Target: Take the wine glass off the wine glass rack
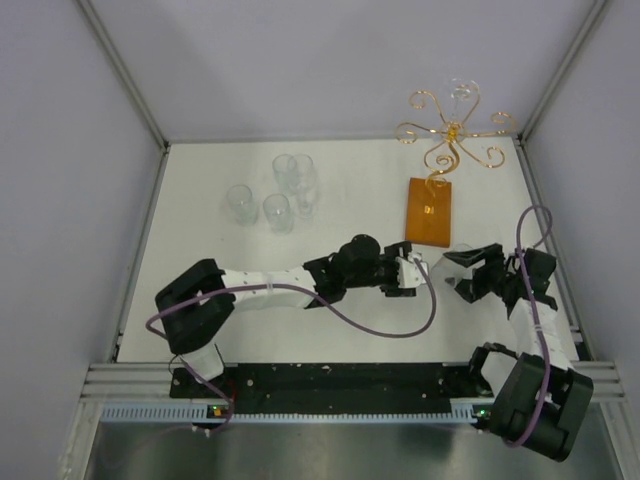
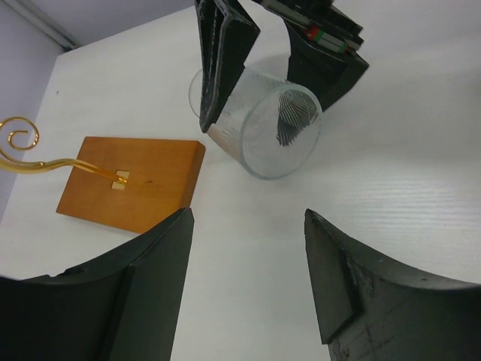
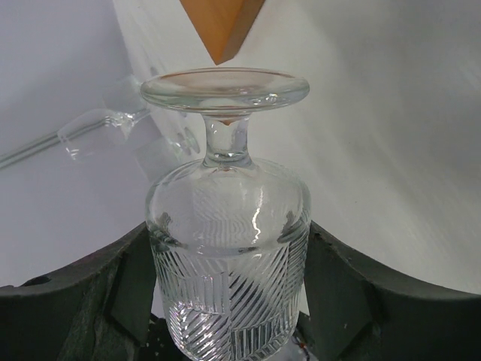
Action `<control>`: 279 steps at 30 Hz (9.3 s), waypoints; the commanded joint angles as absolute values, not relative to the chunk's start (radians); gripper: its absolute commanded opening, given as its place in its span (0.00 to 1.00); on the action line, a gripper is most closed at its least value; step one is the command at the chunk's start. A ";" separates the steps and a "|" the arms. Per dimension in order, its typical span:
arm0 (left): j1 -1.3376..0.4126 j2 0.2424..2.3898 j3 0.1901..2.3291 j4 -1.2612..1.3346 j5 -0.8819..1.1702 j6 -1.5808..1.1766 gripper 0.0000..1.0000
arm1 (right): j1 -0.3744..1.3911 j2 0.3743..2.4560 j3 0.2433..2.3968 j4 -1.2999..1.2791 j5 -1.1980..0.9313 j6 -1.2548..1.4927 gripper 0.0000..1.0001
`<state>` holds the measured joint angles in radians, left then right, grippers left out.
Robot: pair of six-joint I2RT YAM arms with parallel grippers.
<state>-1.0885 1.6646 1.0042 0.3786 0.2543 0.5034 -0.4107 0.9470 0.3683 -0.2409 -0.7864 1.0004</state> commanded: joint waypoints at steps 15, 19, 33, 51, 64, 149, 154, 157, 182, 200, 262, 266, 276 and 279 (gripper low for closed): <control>-1.111 1.942 1.315 0.499 0.143 0.494 0.59 | -0.393 0.983 0.373 0.051 -0.914 1.282 0.00; -1.111 1.973 1.339 0.517 0.110 0.483 0.45 | -0.385 0.979 0.371 0.037 -0.919 1.282 0.00; -1.111 2.028 1.396 0.525 0.092 0.466 0.00 | -0.373 0.996 0.400 -0.092 -0.897 1.224 0.42; -0.927 1.425 1.289 -0.619 0.313 0.534 0.00 | -0.465 0.957 0.594 -0.429 -0.733 0.715 0.99; -0.395 1.255 1.173 -1.132 0.261 0.641 0.00 | -0.468 1.014 0.771 -0.589 -0.505 0.344 0.99; -0.194 1.606 1.896 -0.971 0.376 0.268 0.59 | -0.465 1.304 1.486 -0.678 -0.445 0.098 0.90; -0.408 1.646 1.923 -0.812 0.391 0.278 0.61 | -0.451 1.380 1.591 -0.680 -0.469 0.055 0.88; -0.500 1.753 2.031 -0.779 0.374 0.252 0.61 | -0.414 1.407 1.643 -0.687 -0.457 0.019 0.88; -0.729 2.155 2.402 -0.414 0.144 0.320 0.68 | -0.193 1.279 1.574 -0.788 -0.410 -0.167 0.88; -0.693 2.025 2.196 -0.397 0.064 0.298 0.75 | -0.057 1.183 1.457 -0.842 -0.469 -0.048 0.84; -0.606 1.411 1.566 -0.385 -0.006 0.295 0.77 | 0.117 1.462 1.888 -1.178 -0.224 -0.201 0.89; -0.597 1.401 1.549 -0.382 -0.005 0.291 0.77 | 0.117 1.480 1.924 -1.181 -0.244 -0.212 0.88; -0.584 1.388 1.528 -0.383 0.026 0.276 0.77 | 0.221 1.442 1.853 -1.207 -0.276 -0.190 0.86; -0.584 1.381 1.522 -0.382 0.026 0.275 0.77 | 0.248 1.428 1.832 -1.209 -0.304 -0.176 0.86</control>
